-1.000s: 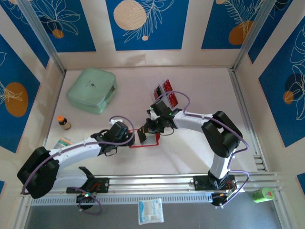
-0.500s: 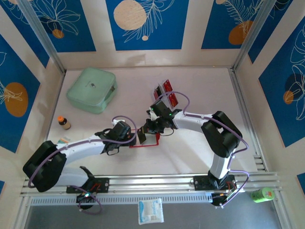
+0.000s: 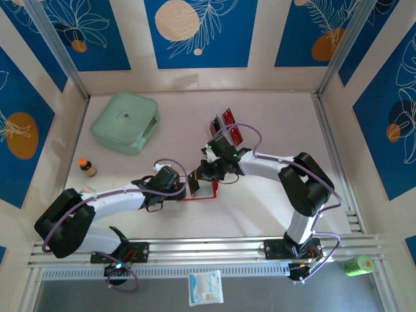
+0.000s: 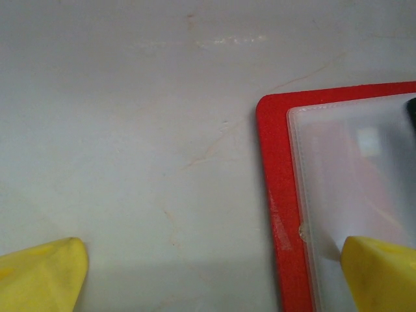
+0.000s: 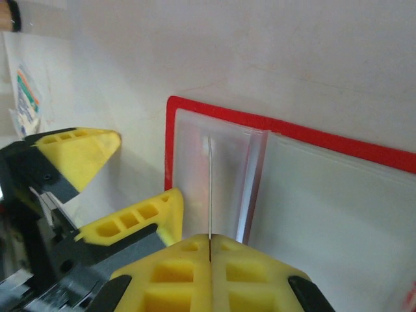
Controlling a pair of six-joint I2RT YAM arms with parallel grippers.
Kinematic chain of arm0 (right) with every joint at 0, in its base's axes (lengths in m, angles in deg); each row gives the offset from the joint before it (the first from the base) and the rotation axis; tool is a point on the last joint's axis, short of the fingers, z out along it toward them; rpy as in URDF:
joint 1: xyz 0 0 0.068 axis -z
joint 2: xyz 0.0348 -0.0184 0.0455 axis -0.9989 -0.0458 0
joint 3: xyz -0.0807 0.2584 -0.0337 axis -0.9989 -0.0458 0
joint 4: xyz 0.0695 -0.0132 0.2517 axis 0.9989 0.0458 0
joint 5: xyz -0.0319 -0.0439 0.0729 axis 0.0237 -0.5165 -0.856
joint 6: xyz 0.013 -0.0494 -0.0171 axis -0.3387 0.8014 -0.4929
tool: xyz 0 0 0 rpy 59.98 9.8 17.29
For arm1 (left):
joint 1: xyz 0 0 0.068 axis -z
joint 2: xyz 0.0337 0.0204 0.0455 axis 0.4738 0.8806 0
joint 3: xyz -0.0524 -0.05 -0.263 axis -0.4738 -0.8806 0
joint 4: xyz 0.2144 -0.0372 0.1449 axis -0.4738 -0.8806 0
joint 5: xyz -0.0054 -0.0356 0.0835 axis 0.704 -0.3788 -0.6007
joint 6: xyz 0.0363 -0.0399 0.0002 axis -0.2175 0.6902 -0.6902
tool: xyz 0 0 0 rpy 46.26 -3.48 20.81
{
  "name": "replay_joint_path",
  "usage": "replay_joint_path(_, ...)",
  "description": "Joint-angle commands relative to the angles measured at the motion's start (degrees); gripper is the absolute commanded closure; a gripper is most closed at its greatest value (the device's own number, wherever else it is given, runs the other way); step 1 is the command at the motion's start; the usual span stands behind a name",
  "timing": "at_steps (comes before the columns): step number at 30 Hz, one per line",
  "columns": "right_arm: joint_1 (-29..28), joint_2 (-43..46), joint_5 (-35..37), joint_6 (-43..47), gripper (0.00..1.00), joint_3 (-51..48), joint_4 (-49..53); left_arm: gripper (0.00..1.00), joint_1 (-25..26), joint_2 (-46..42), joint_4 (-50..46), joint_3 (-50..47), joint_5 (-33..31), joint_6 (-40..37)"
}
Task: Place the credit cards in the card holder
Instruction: Insert the credit card into the card slot.
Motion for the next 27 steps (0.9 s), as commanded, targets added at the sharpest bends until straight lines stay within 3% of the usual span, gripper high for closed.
replay_joint_path(1, 1.93, 4.01, -1.46, -1.79, 1.00, -3.05, -2.63, 0.00, -0.01, 0.30, -1.03, -1.17, -0.55, -0.55)
replay_joint_path(17, 2.68, 6.52, 1.32, -8.69, 1.00, -17.55, -24.40, 0.00, -0.03, 0.30, -2.22, -1.31, -1.55, -0.13)
replay_joint_path(27, 1.80, 4.59, 2.48, -11.12, 1.00, -19.29, -30.05, 0.00, 0.03, 0.23, -2.43, -1.56, -1.61, 0.11)
